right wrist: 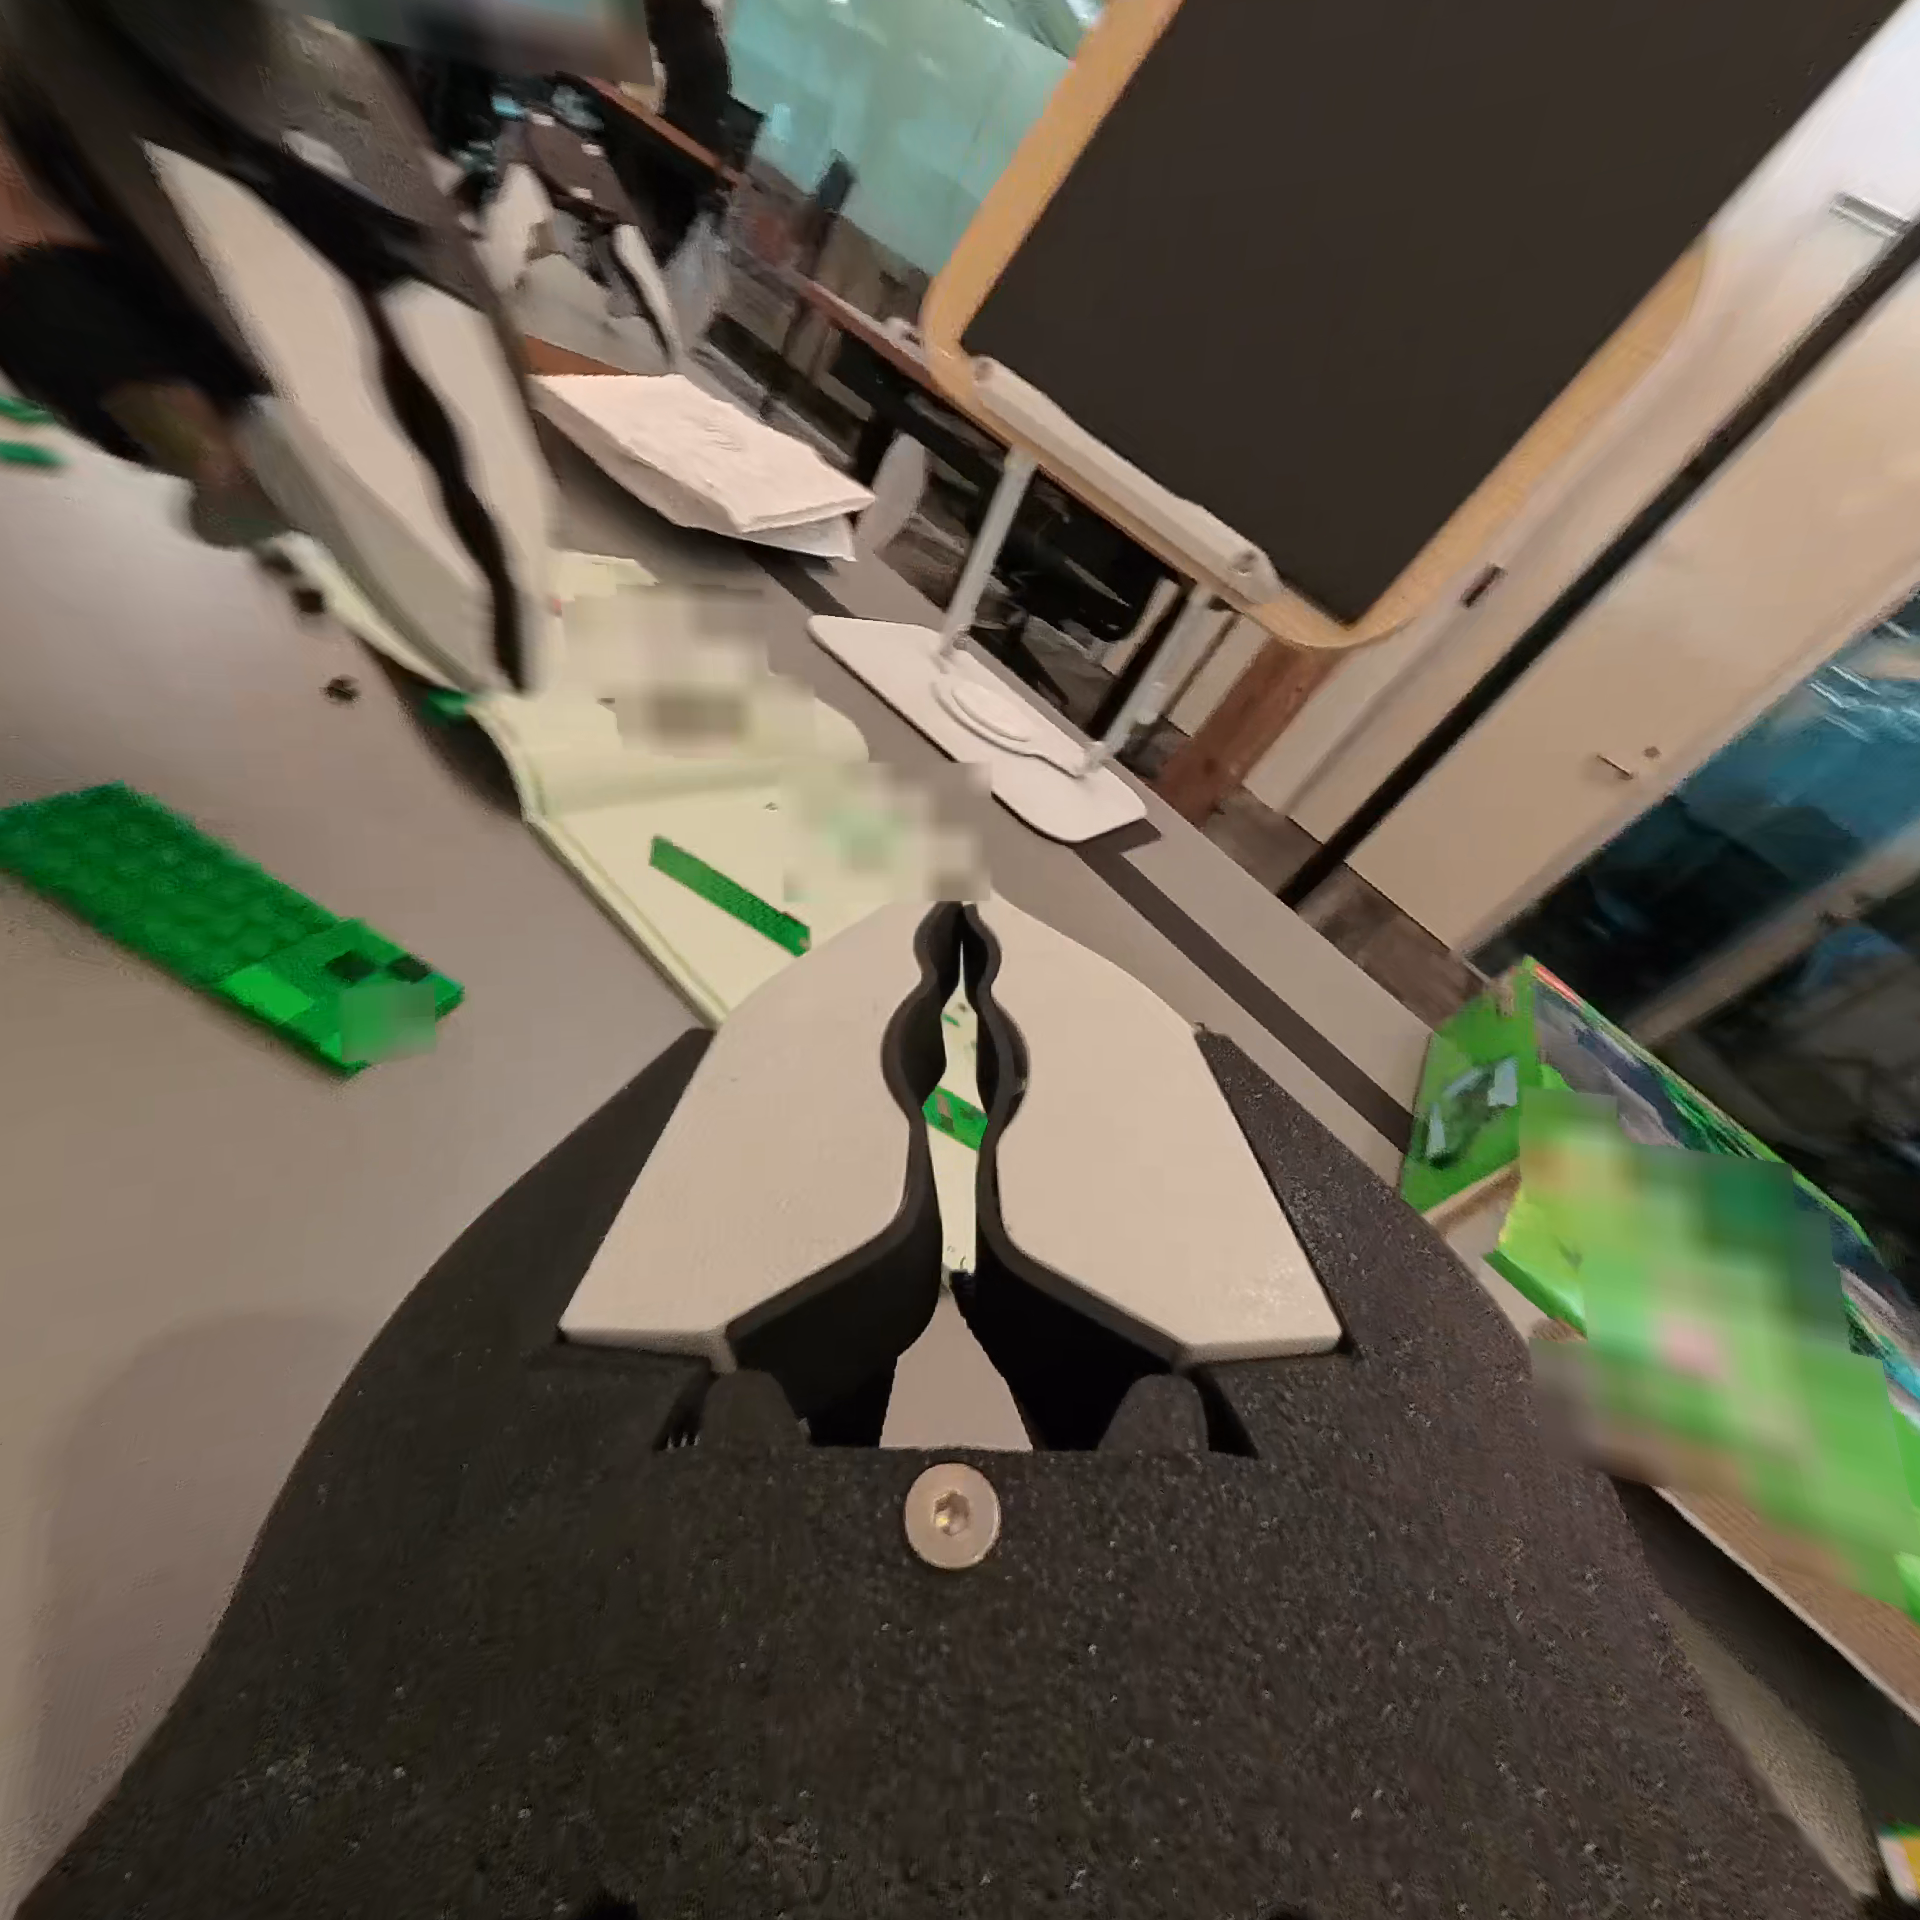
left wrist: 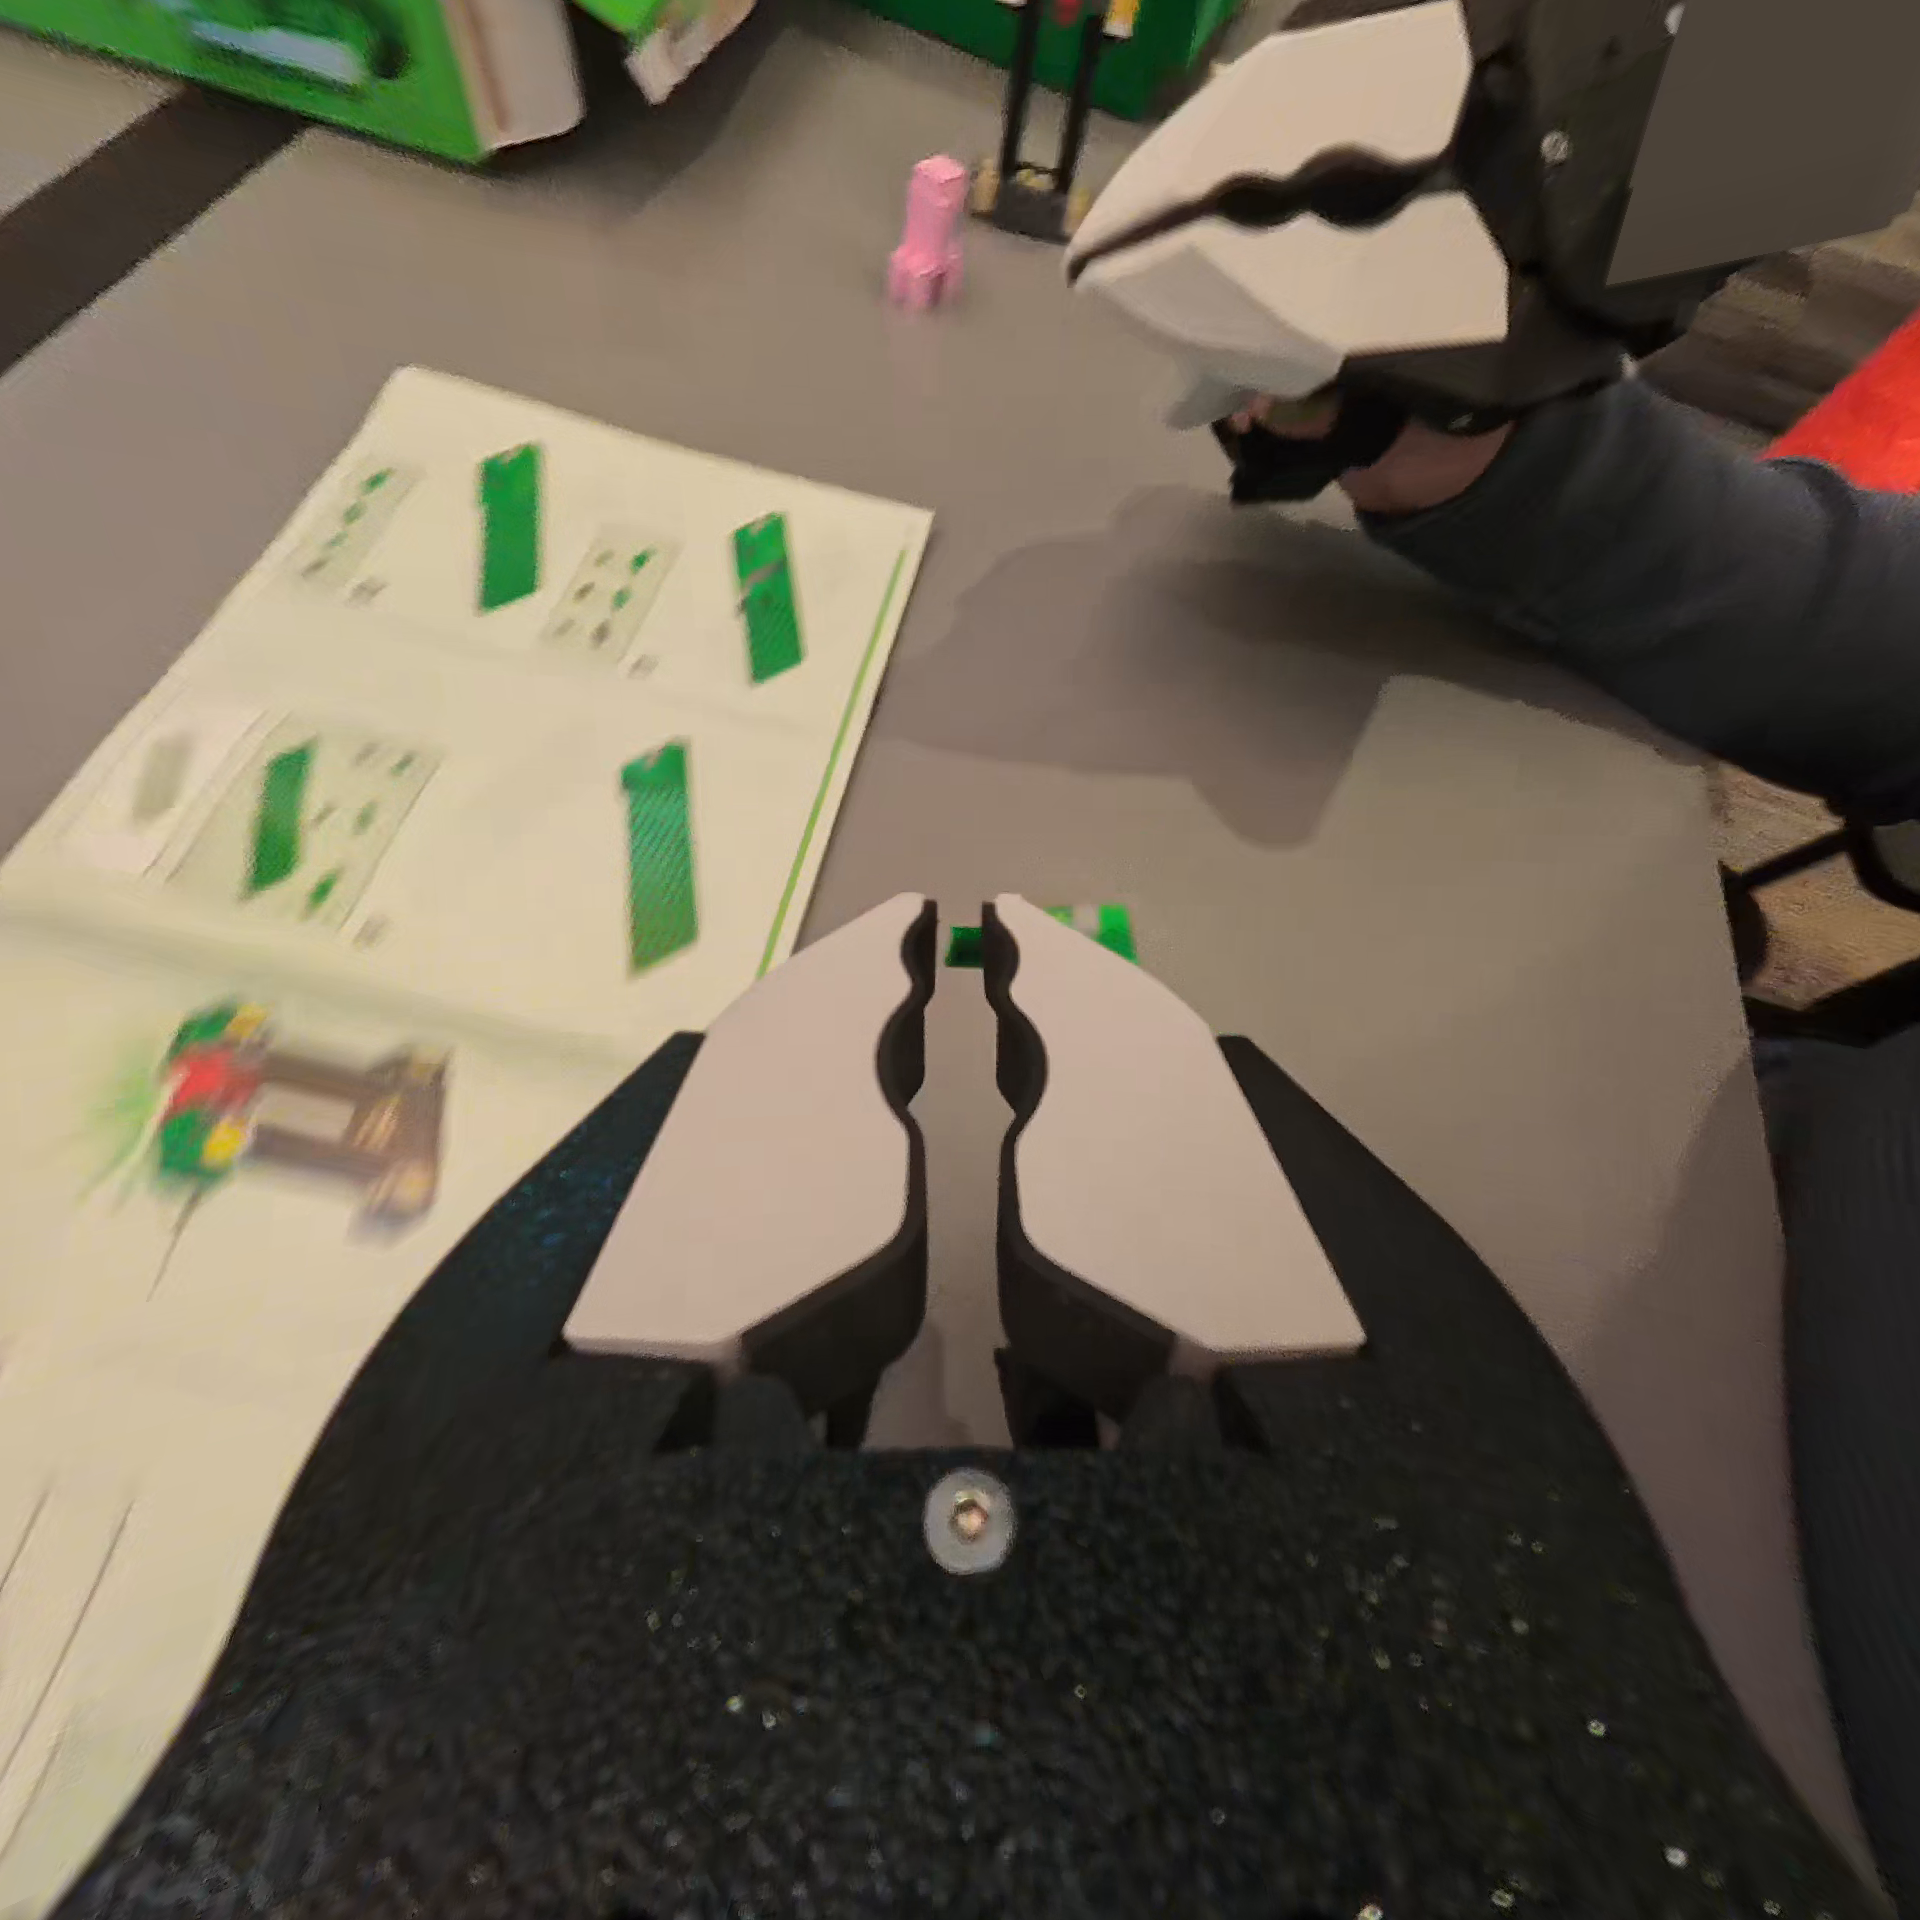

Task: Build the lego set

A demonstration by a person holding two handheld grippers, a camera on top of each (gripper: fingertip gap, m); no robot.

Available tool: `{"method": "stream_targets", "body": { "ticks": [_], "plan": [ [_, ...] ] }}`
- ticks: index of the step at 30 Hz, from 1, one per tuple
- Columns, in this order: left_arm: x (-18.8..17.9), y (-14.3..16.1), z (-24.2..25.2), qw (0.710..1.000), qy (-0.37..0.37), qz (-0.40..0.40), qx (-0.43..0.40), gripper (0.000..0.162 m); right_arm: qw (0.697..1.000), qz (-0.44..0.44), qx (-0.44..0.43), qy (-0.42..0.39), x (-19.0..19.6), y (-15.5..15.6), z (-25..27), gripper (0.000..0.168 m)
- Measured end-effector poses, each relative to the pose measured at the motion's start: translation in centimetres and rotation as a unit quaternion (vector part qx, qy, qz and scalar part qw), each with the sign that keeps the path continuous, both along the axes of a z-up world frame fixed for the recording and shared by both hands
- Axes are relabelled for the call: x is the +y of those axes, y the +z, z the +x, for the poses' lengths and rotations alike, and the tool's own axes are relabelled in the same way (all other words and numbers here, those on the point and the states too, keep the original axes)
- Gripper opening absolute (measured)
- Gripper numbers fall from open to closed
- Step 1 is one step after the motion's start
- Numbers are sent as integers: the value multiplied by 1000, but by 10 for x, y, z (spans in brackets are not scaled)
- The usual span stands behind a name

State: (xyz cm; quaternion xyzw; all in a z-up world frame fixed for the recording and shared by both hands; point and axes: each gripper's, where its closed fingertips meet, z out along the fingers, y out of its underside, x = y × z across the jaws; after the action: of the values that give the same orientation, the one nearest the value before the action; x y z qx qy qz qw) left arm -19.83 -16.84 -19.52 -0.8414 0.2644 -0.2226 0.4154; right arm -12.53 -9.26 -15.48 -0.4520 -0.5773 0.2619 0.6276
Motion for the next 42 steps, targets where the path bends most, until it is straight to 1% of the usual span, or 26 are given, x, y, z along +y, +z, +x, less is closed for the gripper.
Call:
{"method": "stream_targets", "body": {
  "ticks": [4,7,8,13,19,22,24,26,30,33,36,39,42],
  "plan": [
    [34,-21,48,998,-50,-44,20,10,997,10,-43,60,-9,-11,7,0],
    [48,-36,67,995,-60,-70,35,10,982,-29,-88,162,-37,-25,8,0],
    [50,-39,72,995,-60,-77,31,10,977,-36,-107,181,-43,-31,9,0],
    [57,-44,84,994,-59,-97,4,9,961,-24,-195,195,-50,-65,7,0],
    [57,-45,88,993,-63,-102,-21,7,952,-10,-273,138,-31,-90,13,0],
    [58,-43,87,993,-60,-99,-35,9,954,-14,-269,130,-28,-86,15,0],
    [59,-41,87,993,-60,-96,-43,9,955,-35,-262,134,-28,-84,16,0],
    [57,-39,87,993,-62,-95,-44,10,955,-49,-267,119,-21,-85,20,0],
    [51,-35,78,996,-57,-62,-13,10,948,-144,-264,100,-11,-88,25,0],
    [45,-31,74,997,-58,-41,2,11,942,-194,-250,116,-15,-83,26,0],
    [45,-32,72,998,-57,-24,33,13,929,-243,-262,96,-15,-88,26,9],
    [48,-31,64,996,-42,3,81,13,923,-279,-259,57,-16,-88,23,16],
    [46,-25,49,992,-20,42,120,14,927,-281,-249,-9,-16,-91,25,18]
  ]
}}
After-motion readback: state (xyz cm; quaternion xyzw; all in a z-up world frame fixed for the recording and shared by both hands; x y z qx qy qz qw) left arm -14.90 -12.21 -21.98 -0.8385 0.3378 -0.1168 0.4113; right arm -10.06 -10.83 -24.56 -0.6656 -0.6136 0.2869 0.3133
